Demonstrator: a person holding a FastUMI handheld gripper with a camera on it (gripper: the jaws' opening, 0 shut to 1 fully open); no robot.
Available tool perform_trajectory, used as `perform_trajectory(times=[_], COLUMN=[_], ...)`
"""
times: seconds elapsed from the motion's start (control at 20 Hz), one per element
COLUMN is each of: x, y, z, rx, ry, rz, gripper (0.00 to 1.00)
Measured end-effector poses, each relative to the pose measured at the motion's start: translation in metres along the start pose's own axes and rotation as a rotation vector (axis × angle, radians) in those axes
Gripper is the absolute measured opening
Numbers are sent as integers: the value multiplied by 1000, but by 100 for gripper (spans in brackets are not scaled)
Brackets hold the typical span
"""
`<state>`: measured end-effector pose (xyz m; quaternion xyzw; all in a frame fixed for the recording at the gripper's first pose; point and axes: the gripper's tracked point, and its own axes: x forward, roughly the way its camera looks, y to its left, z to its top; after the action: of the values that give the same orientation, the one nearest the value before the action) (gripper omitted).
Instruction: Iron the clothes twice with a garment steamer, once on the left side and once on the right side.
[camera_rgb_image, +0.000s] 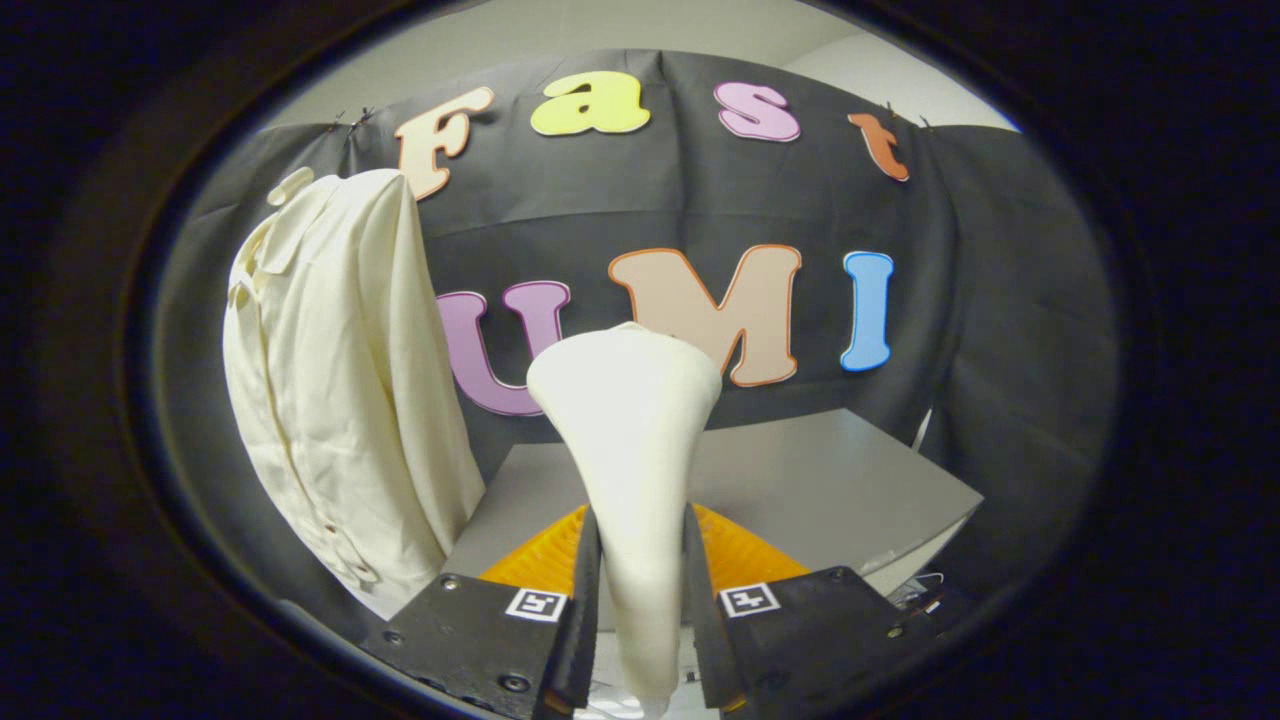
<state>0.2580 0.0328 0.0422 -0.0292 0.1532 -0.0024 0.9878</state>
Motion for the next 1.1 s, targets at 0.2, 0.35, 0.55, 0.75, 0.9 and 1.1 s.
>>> perform_trajectory(times=[0.2, 0.35, 0.55, 0.75, 0.9, 1.1], x=[-43, -77, -116, -142, -148, -146], y=[8, 21, 53, 99, 141, 198], z=[-18, -17, -5, 13, 23, 32], rx=[61, 58, 37, 11, 8, -5], ry=[-28, -69, -121, -159, -177, -194], rz=[-2, -5, 10, 50, 81, 119], gripper=[42, 41, 41, 41, 41, 41])
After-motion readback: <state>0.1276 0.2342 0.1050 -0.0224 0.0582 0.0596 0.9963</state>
